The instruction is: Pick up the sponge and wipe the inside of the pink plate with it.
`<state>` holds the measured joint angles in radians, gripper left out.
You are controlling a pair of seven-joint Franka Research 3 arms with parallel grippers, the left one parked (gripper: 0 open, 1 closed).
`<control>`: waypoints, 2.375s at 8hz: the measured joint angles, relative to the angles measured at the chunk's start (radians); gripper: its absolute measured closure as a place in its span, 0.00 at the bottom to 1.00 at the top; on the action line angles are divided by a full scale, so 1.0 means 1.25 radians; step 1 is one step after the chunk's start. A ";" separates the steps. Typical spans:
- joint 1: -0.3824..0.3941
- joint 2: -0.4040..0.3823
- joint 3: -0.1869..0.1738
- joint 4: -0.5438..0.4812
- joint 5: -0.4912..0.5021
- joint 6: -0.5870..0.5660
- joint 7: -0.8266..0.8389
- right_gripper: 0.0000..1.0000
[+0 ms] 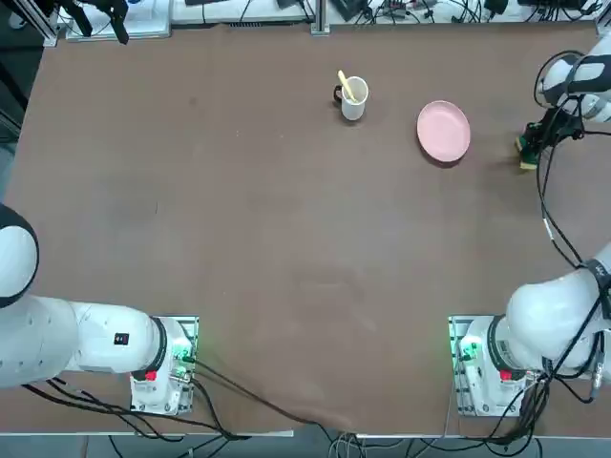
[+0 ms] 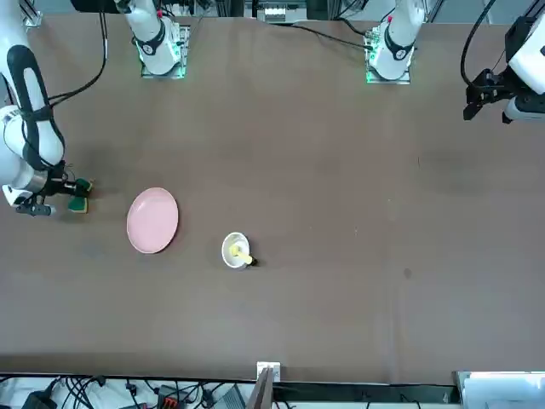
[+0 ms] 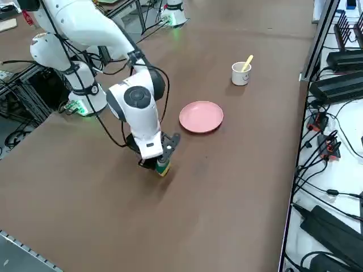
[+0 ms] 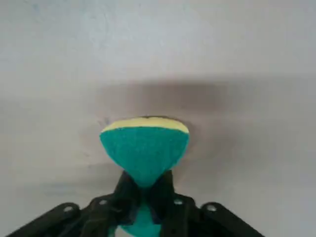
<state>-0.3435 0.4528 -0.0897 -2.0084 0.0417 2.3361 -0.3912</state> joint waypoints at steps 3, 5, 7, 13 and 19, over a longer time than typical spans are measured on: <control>0.035 -0.060 0.040 0.005 0.007 -0.055 0.061 0.88; 0.053 -0.077 0.114 0.005 0.008 -0.069 0.192 0.88; 0.060 -0.068 0.190 0.005 0.009 -0.067 0.324 0.89; 0.123 -0.009 0.259 0.045 0.009 -0.061 0.567 0.90; 0.154 0.040 0.259 0.045 0.014 -0.057 0.615 0.90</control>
<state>-0.1510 0.5029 0.2346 -1.9521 0.0593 2.2650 0.3771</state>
